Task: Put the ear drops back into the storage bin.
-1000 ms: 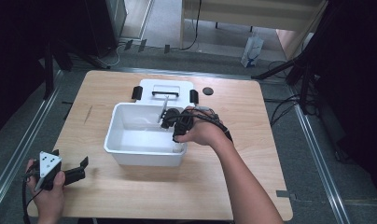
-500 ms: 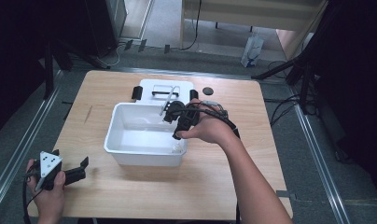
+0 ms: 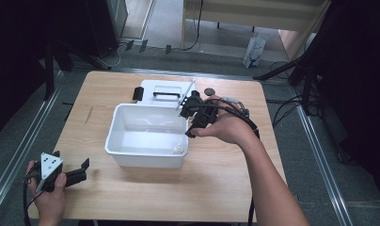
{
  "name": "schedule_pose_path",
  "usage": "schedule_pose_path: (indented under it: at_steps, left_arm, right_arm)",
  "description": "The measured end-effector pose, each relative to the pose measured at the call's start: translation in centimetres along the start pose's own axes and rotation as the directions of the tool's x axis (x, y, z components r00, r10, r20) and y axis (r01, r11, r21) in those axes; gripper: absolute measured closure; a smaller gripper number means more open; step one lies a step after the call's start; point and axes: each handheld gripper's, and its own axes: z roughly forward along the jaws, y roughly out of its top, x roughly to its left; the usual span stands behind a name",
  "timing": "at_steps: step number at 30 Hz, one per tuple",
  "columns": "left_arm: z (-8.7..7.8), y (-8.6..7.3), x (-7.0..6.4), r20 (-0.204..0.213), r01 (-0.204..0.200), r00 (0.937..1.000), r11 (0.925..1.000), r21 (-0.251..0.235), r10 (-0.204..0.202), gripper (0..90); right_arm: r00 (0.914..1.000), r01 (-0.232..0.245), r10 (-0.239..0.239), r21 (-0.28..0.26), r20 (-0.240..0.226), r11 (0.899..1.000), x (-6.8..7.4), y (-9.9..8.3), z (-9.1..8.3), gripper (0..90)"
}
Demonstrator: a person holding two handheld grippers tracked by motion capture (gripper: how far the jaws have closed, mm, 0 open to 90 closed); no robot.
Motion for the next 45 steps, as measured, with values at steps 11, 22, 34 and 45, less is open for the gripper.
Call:
schedule_pose_path:
  at_steps: [11,22,34,45]
  left_arm:
    - [0.0,0.0,-0.1,-0.006,-0.003,1.0000,1.0000,-0.003,0.003,0.3]
    - [0.0,0.0,-0.1,-0.007,-0.002,1.0000,1.0000,-0.002,0.002,0.3]
    - [0.0,0.0,-0.2,-0.012,-0.011,0.9999,0.9999,0.000,0.011,0.3]
    - [0.0,0.0,-0.3,-0.020,-0.024,0.9995,0.9997,0.000,0.024,0.3]
  right_arm:
    - [0.9942,-0.089,0.086,0.042,0.065,0.995,-0.7,-3.8,-0.3,22.4]
    - [0.9656,-0.226,0.222,0.017,0.136,0.974,-1.7,-8.1,0.2,0.0]
    - [0.9321,-0.335,0.342,-0.080,0.118,0.939,-2.6,-13.9,2.8,0.0]
    - [0.8910,-0.395,0.428,-0.207,0.151,0.895,-2.2,-19.6,6.1,0.0]
